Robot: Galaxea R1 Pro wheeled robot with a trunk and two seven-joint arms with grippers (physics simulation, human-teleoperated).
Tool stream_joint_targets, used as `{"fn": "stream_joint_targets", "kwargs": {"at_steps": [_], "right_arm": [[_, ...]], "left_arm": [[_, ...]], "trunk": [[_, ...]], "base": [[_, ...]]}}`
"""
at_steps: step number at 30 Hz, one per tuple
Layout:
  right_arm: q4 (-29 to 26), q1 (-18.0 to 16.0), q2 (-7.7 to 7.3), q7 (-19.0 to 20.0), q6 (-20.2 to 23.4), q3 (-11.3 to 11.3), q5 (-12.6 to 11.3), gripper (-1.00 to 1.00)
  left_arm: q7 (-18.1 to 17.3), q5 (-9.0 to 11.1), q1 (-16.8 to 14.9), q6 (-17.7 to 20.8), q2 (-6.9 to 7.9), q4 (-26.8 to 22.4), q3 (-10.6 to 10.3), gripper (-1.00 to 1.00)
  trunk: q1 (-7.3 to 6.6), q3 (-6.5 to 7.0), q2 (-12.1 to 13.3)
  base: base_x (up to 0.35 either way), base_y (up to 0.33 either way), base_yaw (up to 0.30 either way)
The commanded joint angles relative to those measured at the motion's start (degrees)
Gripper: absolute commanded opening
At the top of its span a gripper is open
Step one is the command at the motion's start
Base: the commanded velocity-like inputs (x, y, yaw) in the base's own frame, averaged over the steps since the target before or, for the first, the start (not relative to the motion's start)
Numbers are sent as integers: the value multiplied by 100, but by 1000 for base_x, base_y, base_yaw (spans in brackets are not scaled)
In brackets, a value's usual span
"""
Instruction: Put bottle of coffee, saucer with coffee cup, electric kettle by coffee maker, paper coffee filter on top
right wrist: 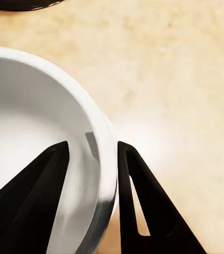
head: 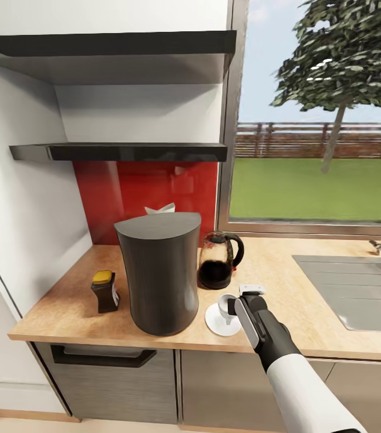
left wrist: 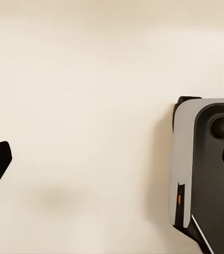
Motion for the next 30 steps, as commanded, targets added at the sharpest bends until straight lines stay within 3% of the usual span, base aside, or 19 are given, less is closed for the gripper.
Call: {"fn": "stream_joint_targets", "kwargs": {"at_steps": [1,17,18,30], "right_arm": [[-5,-5,-2,-46,11,13,-65,-100],[30,-7,-10,-53,11,6,-55,-100],[30,-6,-10,-54,11,8,-55,100],[30,-3,-10,-51,11,13,-56,100]], "left_arm": [[-30,-50,1,-9,-3,-10,51,100],[-30,-50,1,-18,-2,-10,50,100],[-30,-50,1,-18,-1,-10,50,100],[-30,-50,1,-18,-1,-10,51,100]], "trunk": [[3,-11,-11],[3,-11,-11],[3,-11,-11],[3,-11,-11]], "base": [[0,8,0],[0,1,0],[0,0,0],[0,0,0]]}}
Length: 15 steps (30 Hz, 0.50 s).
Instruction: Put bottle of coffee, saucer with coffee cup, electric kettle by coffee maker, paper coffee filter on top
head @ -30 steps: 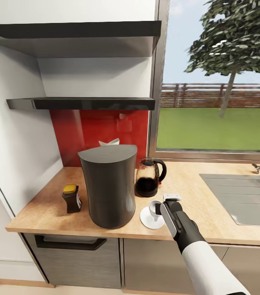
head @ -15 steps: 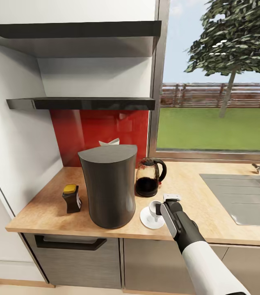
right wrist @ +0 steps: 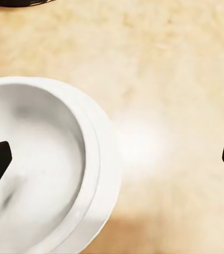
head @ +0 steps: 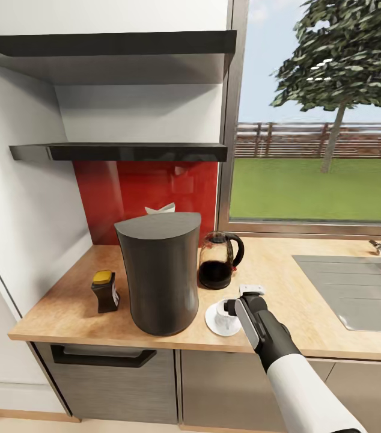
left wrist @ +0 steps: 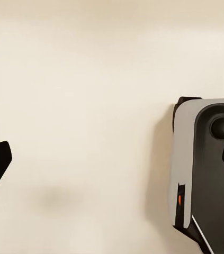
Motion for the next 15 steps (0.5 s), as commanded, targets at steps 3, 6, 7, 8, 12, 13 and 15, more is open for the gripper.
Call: {"fn": "stream_joint_targets", "kwargs": {"at_steps": [3,6,7,8,12,13,15], "right_arm": [[-4,-7,-2,-55,13,15,-60,100],[-51,-9,-5,-58,15,-4,-60,100],[-79,-10,-10,-58,18,-7,-60,100],[-149,-10,-14,-57,21,-9,-60,100],[-1008,-18,-26,-64,40,-17,-43,100],[-1146,-19,-27,-65,43,-21,-38,100],[-1376,-18,-33,-67,47,-19,-32,100]], "left_arm": [[-31,-50,1,-9,-2,-10,50,100],[-31,-50,1,-9,-2,-10,50,100],[-31,-50,1,-6,-2,-10,50,100],[-31,-50,1,-4,-2,-10,48,100],[-31,-50,1,-1,-2,-9,42,100],[-31,-50,1,-1,-4,-10,42,100],[-31,-51,1,0,-3,-10,38,100]], "trunk": [[3,-11,-11],[3,-11,-11],[3,-11,-11],[3,-11,-11],[3,-11,-11],[3,-11,-11],[3,-11,-11]], "base": [[0,0,0],[0,0,0],[0,0,0],[0,0,0],[0,0,0],[0,0,0],[0,0,0]]}}
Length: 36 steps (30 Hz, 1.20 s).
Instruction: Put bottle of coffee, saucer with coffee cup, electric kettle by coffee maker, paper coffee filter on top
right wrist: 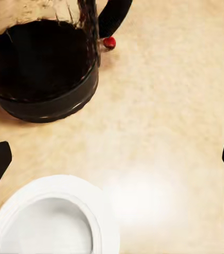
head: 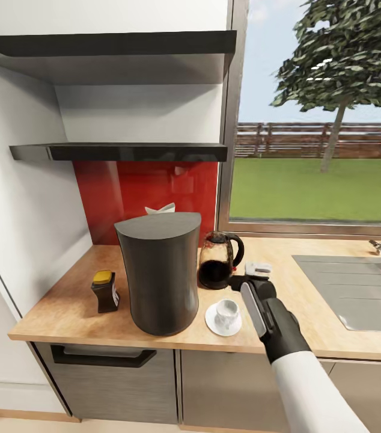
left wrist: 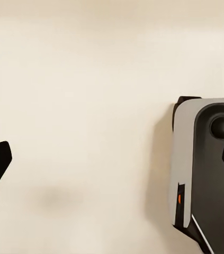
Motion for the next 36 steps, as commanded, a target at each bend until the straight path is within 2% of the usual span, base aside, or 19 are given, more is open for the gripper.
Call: {"fn": "stream_joint_targets", "kwargs": {"at_steps": [1,9,19,20,21,23,27,28,29,31,36], "right_arm": [[-68,-4,-3,-57,13,18,-59,100],[-192,1,-22,-58,14,25,-58,100],[-178,8,-32,-55,-16,9,-57,100],[-173,11,-42,-58,-34,9,-56,100],[-178,20,-119,-63,-178,8,-55,100],[-176,25,-268,-58,-709,11,-55,100],[-48,56,-557,-41,-2831,16,4,100],[15,83,-589,-39,-3333,18,34,100],[150,129,-623,-40,-4133,22,120,100],[371,202,-639,-40,-4901,22,217,100],[868,250,-646,-40,-6757,22,283,100]], "left_arm": [[-31,-49,1,-9,-3,-10,48,100],[-31,-57,1,-18,-10,-30,44,100],[-31,-57,1,-18,-11,-70,38,100],[-31,-57,1,-18,-11,-71,37,100],[-31,-57,1,-18,-11,-71,36,100],[-31,-57,-3,-18,-11,-72,36,100],[-31,-57,-7,-15,-11,-73,35,100],[-31,-54,-6,-13,-11,-73,35,100],[-31,-51,-4,-11,-7,-72,35,100],[-31,-49,-3,-10,-10,-72,35,100],[-31,-56,-5,-9,-6,-74,34,100]], "trunk": [[3,-11,-11],[3,2,-11],[3,3,-11],[3,3,-11],[3,3,-11],[3,3,-11],[3,3,-11],[3,3,-11],[3,3,-11],[3,3,-11],[3,3,-11]], "base": [[0,0,0],[-13,0,-137],[-287,0,-284],[-330,0,-287],[-326,0,-287],[-298,0,-248],[-128,0,-80],[-37,0,-23],[-15,0,-10],[-7,0,-5],[-1,0,-1]]}}
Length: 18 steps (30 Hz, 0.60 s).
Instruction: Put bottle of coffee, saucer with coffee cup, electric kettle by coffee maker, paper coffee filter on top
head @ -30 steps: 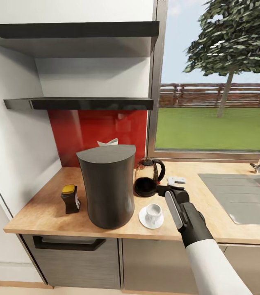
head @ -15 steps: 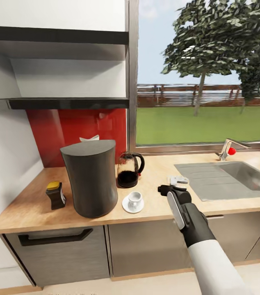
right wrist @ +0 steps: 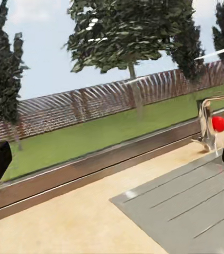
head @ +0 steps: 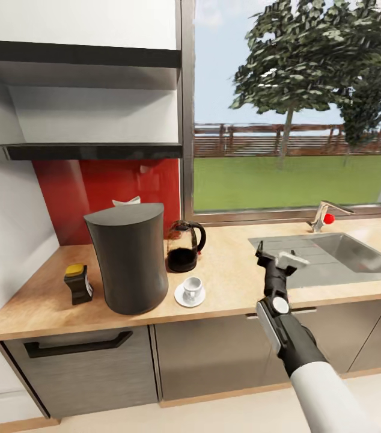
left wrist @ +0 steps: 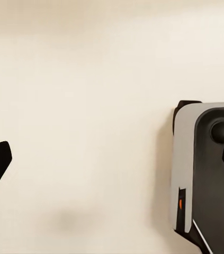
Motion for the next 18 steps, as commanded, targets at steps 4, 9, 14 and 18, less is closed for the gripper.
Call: {"fn": "stream_joint_targets", "kwargs": {"at_steps": [4,9,14,18], "right_arm": [[1202,347,4,-12,-2010,28,-31,100],[2350,781,60,-4,-3842,46,5,100],[2628,1541,131,-31,-3842,40,301,100],[2684,2144,181,-38,-3842,33,332,100]], "left_arm": [[-32,-45,-1,-8,-6,-15,51,100],[-32,-53,-1,-2,-8,-16,44,100],[-35,-66,-1,0,-7,-10,50,100],[-39,-90,-1,0,-7,-5,46,100]], "trunk": [[3,-11,-11],[3,-11,-11],[3,-11,-11],[3,-11,-11]], "base": [[0,0,0],[0,0,0],[0,0,0],[0,0,0]]}}
